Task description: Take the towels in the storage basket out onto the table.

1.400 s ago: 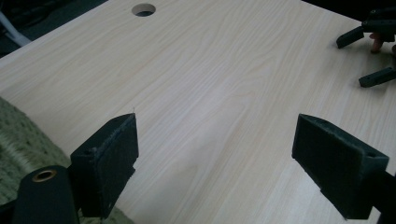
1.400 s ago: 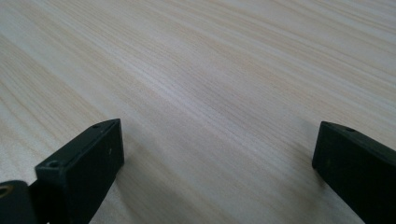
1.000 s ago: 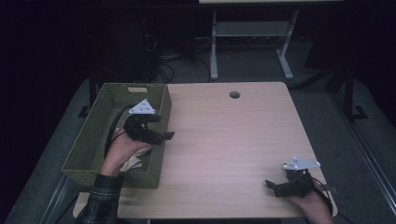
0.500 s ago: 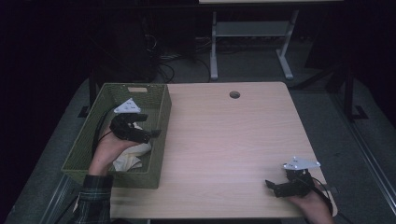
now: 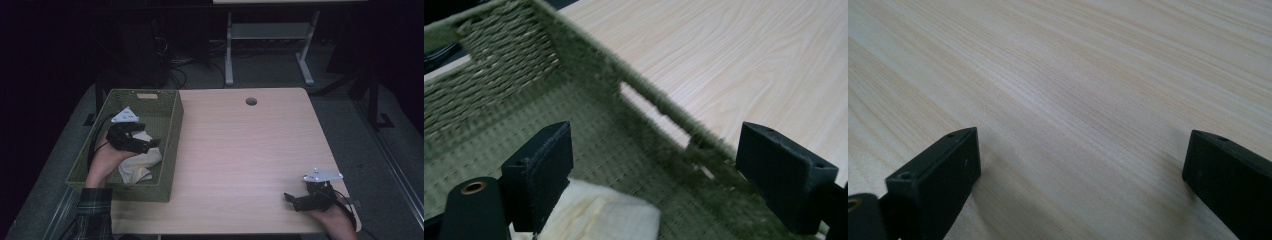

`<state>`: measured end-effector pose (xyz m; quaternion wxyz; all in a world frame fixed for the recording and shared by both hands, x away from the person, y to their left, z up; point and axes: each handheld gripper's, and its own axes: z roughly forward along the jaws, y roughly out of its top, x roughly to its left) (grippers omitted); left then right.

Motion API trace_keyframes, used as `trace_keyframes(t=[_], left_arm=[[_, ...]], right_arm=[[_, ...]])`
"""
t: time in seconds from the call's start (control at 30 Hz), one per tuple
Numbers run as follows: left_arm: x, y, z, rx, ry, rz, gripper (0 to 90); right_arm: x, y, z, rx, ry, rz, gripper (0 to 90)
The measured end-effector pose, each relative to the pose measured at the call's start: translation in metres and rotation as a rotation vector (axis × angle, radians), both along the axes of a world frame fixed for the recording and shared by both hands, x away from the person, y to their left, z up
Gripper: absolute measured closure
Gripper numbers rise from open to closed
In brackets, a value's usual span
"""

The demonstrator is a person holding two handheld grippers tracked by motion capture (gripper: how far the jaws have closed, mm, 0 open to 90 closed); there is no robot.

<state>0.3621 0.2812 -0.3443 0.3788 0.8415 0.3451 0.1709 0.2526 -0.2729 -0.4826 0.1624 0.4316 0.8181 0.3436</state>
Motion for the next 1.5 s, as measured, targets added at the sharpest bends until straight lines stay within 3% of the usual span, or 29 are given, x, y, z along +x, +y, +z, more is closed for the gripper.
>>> trace_keyframes(t=[0.53, 0.87, 1.07, 1.5], left_arm=[[0.015, 0.019, -0.04, 0.133, 0.068, 0.042, 14.5], [0.021, 0.025, -0.061, 0.193, 0.161, 0.079, 14.5], [0.024, 0.024, -0.071, 0.249, 0.228, 0.085, 14.5], [0.027, 0.023, -0.085, 0.306, 0.346, 0.112, 20.1]], right_arm=[[0.0, 0.0, 0.0, 0.0, 0.0, 0.001, 1.7], [0.0, 0.0, 0.0, -0.001, 0.0, 0.001, 1.7], [0.0, 0.0, 0.0, -0.001, 0.0, 0.001, 1.7], [0.0, 0.0, 0.0, -0.001, 0.0, 0.001, 1.7]])
